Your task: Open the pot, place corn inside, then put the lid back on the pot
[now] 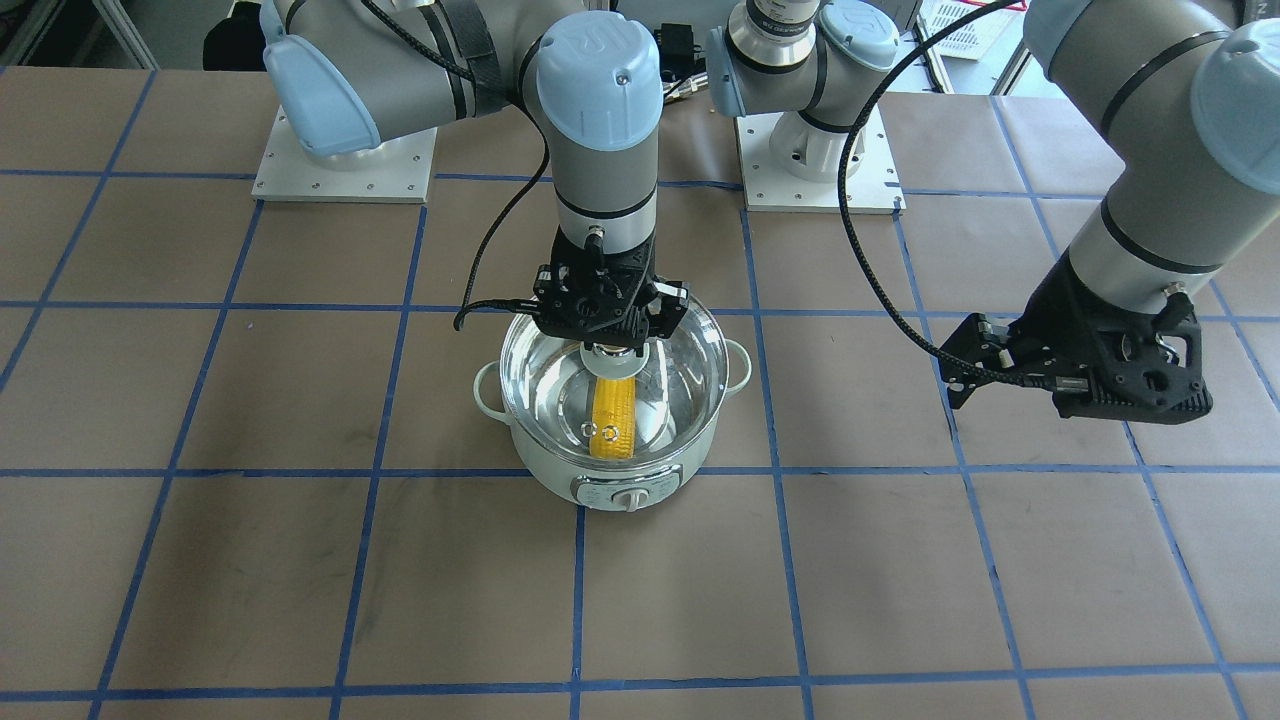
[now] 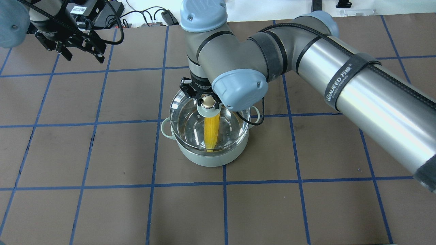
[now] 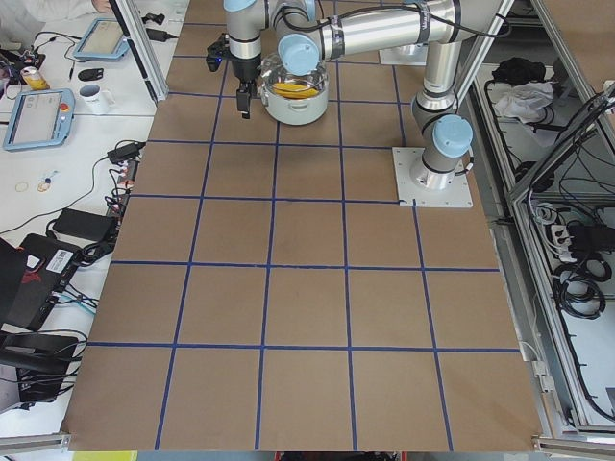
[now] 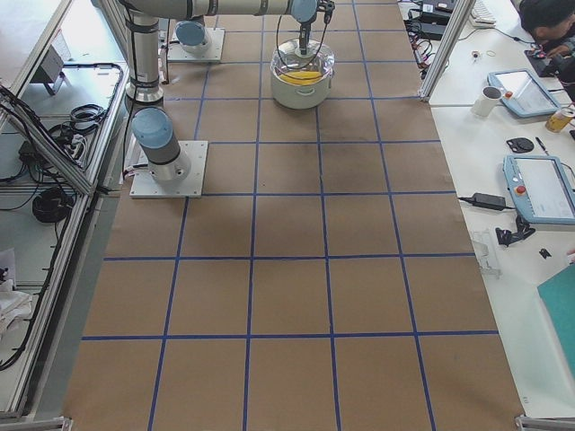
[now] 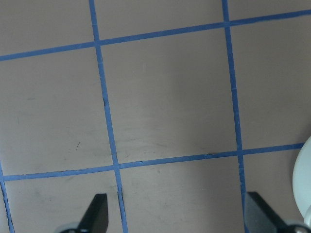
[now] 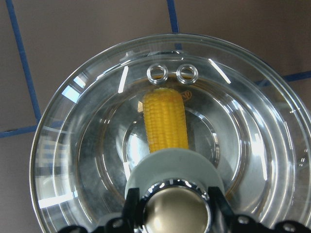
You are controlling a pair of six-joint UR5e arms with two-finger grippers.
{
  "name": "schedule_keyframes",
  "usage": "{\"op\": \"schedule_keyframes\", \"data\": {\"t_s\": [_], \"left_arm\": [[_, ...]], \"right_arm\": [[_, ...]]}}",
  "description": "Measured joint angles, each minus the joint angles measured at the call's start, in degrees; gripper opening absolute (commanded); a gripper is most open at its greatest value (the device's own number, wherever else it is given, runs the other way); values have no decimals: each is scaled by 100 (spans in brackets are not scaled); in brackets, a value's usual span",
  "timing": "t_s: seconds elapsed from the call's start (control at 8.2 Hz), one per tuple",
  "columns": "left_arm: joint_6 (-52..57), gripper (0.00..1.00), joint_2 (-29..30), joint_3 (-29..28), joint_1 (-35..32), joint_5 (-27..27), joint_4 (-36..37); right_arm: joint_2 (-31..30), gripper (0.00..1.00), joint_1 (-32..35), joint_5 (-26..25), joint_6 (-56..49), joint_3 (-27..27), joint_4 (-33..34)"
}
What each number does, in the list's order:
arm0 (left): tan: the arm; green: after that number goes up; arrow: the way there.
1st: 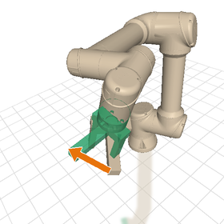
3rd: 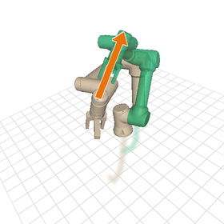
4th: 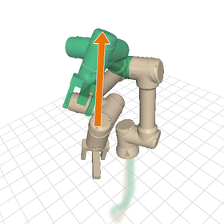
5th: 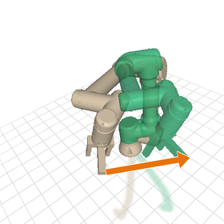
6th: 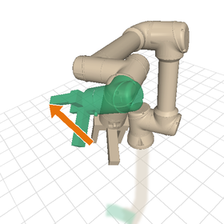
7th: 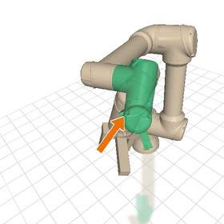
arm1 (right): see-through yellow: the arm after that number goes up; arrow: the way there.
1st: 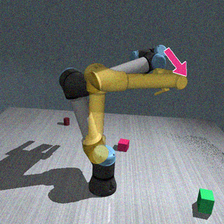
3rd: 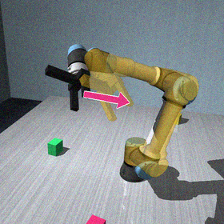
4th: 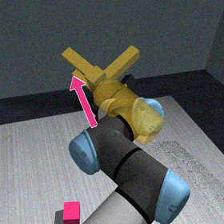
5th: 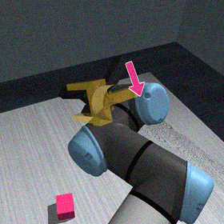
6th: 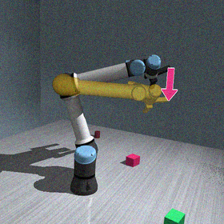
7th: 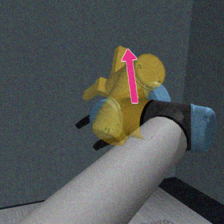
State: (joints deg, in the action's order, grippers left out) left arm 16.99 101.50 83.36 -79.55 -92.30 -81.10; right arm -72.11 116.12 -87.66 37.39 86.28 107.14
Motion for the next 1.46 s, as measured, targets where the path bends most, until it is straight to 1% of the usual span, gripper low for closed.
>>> {"op": "schedule_keyframes", "data": {"t_s": [0.49, 0.98, 1.1, 1.22, 1.34, 1.46], "left_arm": [[-23, 100, 19, 3, 1, -4, 228], [-38, 100, 62, 10, 1, 0, 277], [-45, 100, 72, 16, 1, 5, 278], [-50, 100, 76, 18, 1, 8, 276], [-50, 100, 79, 18, 1, 9, 276], [-48, 100, 81, 20, 1, 10, 278]], "right_arm": [[79, 0, 49, 3, 74, 75, 11], [91, 0, 51, -4, 76, 170, 27], [91, 9, 51, -2, 78, 175, 40], [92, 25, 51, 1, 80, 177, 50], [97, 52, 51, -3, 79, 178, 71], [99, 75, 51, -21, 78, 179, 89]]}}
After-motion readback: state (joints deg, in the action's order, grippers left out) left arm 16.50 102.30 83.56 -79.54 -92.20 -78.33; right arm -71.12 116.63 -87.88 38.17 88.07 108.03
